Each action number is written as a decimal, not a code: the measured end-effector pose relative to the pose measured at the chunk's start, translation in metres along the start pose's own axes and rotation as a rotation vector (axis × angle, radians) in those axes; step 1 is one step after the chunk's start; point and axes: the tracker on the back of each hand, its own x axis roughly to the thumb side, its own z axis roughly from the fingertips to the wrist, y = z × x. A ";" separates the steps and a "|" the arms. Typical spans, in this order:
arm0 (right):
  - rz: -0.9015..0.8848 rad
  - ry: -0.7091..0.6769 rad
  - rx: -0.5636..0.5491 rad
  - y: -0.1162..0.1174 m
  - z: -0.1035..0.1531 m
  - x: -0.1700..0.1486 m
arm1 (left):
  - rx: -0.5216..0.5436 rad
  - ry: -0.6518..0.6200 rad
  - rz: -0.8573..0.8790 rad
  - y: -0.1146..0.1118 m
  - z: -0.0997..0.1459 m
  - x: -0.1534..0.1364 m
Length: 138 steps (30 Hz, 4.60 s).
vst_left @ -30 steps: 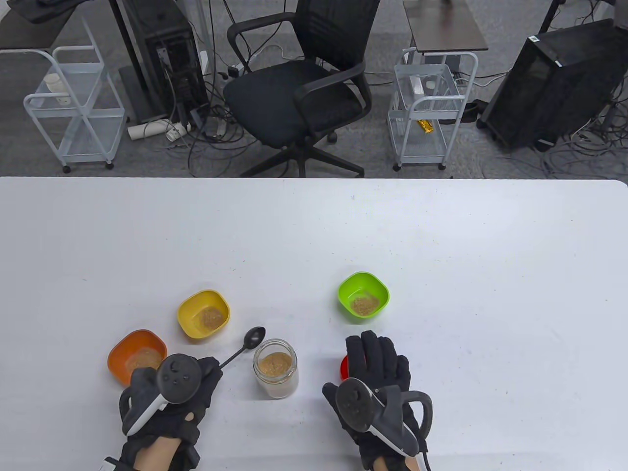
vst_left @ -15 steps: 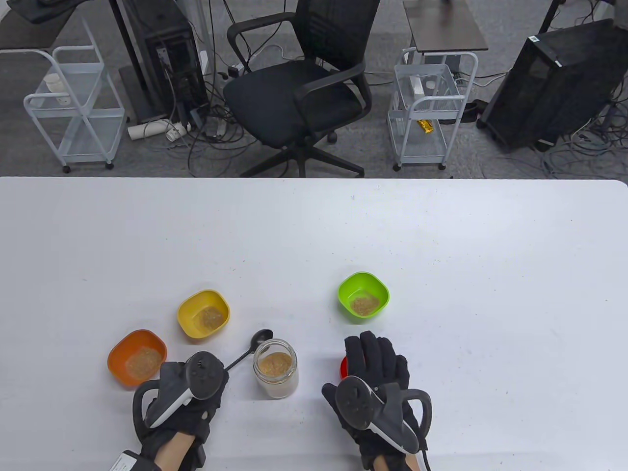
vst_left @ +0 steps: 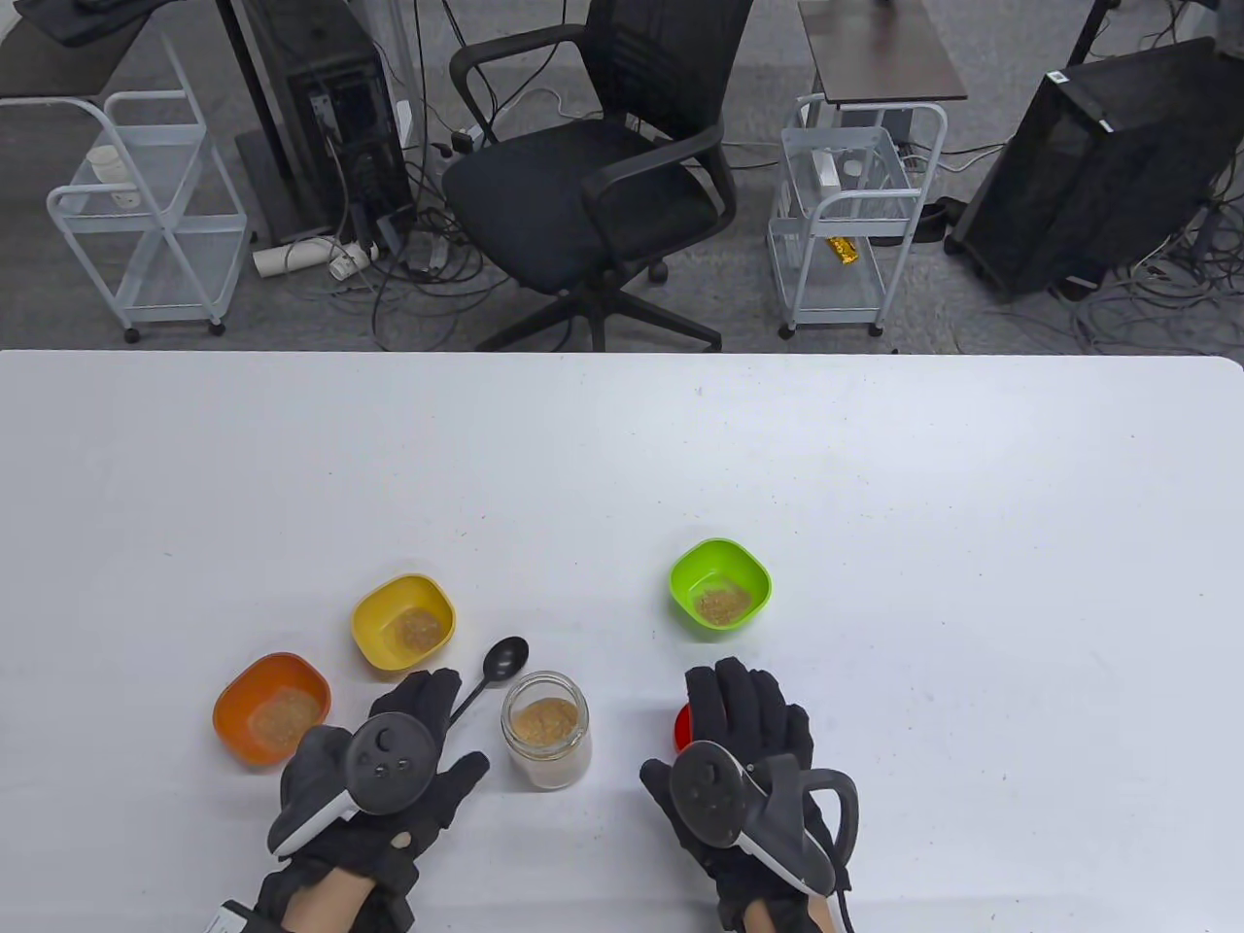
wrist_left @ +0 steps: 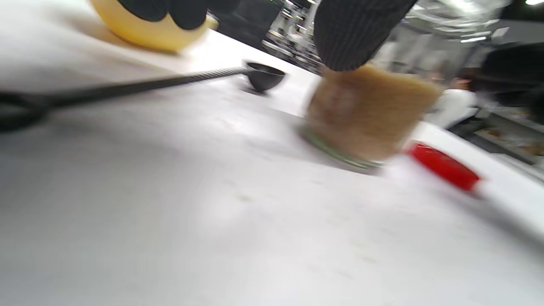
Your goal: Scoop brown sugar granules from jar into dishes
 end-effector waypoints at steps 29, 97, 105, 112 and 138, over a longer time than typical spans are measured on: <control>-0.057 -0.011 0.039 0.002 -0.004 -0.006 | -0.129 -0.162 0.546 -0.016 -0.043 0.004; 0.287 -0.402 0.329 -0.038 -0.076 0.142 | -0.152 -0.141 0.506 -0.015 -0.046 0.002; 0.441 -0.380 0.225 -0.034 -0.079 0.149 | -0.145 -0.140 0.498 -0.015 -0.046 0.002; 0.446 -0.362 0.317 -0.034 -0.076 0.148 | -0.148 -0.140 0.498 -0.015 -0.046 0.003; 0.422 -0.403 0.400 -0.037 -0.075 0.149 | -0.144 -0.133 0.483 -0.015 -0.045 0.003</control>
